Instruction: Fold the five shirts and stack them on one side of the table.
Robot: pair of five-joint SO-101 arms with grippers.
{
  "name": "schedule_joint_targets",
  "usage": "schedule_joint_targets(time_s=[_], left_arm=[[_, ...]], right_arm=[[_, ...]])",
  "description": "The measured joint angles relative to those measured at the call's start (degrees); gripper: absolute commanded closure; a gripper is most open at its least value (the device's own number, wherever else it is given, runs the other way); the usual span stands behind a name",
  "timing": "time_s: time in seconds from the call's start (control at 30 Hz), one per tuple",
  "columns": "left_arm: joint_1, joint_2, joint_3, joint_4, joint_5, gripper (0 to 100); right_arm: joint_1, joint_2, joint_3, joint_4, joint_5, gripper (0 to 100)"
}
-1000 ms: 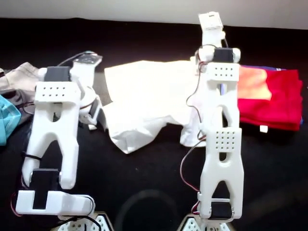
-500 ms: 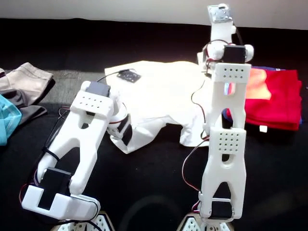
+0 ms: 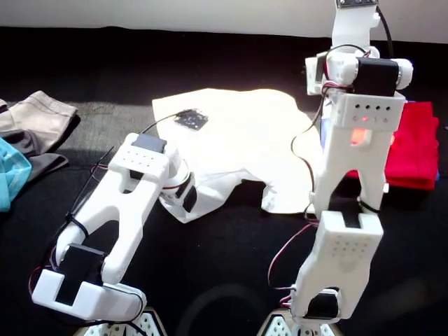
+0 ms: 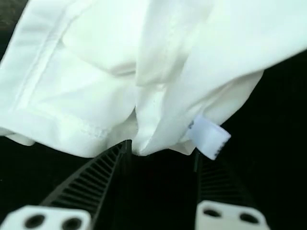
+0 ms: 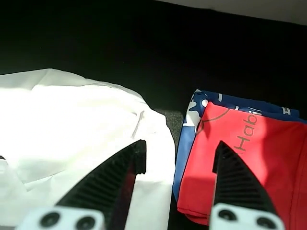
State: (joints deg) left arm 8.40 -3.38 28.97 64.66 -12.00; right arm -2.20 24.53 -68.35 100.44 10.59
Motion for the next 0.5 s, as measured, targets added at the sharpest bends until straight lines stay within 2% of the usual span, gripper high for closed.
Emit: schedule_joint_targets(time_s=[0.17, 0.5], left_arm=[[-3.16, 0.09, 1.23, -0.35, 5.27, 78], [-2.99, 0.09, 1.67, -2.9, 5.89, 79]], right_arm=[[-0.18, -12.13, 17.76, 0.0, 0.0, 77.2], [0.7, -28.04, 36.66, 0.0, 0.0, 77.2]])
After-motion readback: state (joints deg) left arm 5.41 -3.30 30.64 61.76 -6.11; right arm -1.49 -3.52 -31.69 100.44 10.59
